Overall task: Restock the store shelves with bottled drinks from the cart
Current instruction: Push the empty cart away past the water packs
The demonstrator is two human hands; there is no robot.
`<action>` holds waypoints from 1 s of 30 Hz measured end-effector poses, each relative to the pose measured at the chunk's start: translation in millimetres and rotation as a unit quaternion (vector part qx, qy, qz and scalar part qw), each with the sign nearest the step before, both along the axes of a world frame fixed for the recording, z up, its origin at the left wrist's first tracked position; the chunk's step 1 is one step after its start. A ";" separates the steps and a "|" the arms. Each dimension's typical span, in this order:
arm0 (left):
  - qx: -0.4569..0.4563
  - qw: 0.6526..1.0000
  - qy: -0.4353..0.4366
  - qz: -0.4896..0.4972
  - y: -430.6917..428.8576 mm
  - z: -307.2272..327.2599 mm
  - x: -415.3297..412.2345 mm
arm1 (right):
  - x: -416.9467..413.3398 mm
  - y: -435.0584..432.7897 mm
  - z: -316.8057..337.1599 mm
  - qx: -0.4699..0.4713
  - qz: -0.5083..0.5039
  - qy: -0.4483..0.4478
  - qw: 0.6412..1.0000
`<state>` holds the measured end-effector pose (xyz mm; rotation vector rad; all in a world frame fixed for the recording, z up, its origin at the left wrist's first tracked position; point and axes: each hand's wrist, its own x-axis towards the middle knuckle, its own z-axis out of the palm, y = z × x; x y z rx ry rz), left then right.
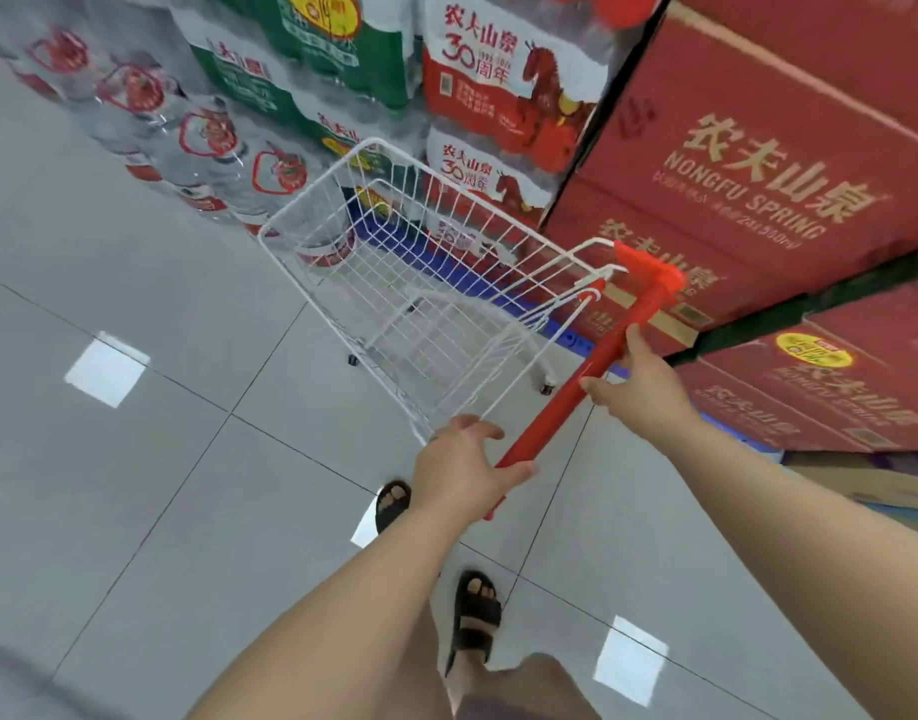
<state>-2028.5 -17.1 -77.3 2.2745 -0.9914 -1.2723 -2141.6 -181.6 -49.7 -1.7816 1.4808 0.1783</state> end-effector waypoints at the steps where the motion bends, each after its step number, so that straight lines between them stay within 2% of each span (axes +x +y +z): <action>1: 0.003 1.000 0.007 0.005 -9.9 -0.3 3.7 | 5.7 -11.4 -1.7 0.006 -0.002 -0.006 1.000; 8: 0.022 1.000 -0.010 -0.001 -61.1 -6.0 29.4 | 33.5 -66.6 -10.0 0.018 -0.002 -0.018 1.000; 16: 0.056 0.998 -0.021 0.031 -91.3 -6.4 42.0 | 46.4 -100.9 -15.2 0.016 0.080 -0.019 0.996; 20: 0.080 0.994 -0.062 0.027 -87.8 -3.6 33.6 | 41.1 -103.4 -12.7 0.021 0.143 0.032 0.989; 24: 0.095 0.992 -0.077 0.044 -87.4 10.6 30.9 | 56.2 -111.2 17.8 -0.052 0.246 0.106 0.962; 26: 0.074 0.990 -0.080 0.091 -82.1 25.2 33.6 | 74.4 -103.3 37.2 -0.058 0.317 0.080 0.943; 28: 0.030 0.982 -0.078 0.168 -67.1 46.4 39.2 | 98.8 -81.9 51.5 -0.022 0.372 0.030 0.927; 30: 0.004 0.966 -0.072 0.248 -38.1 68.9 45.3 | 128.8 -47.6 62.1 0.007 0.443 0.010 0.897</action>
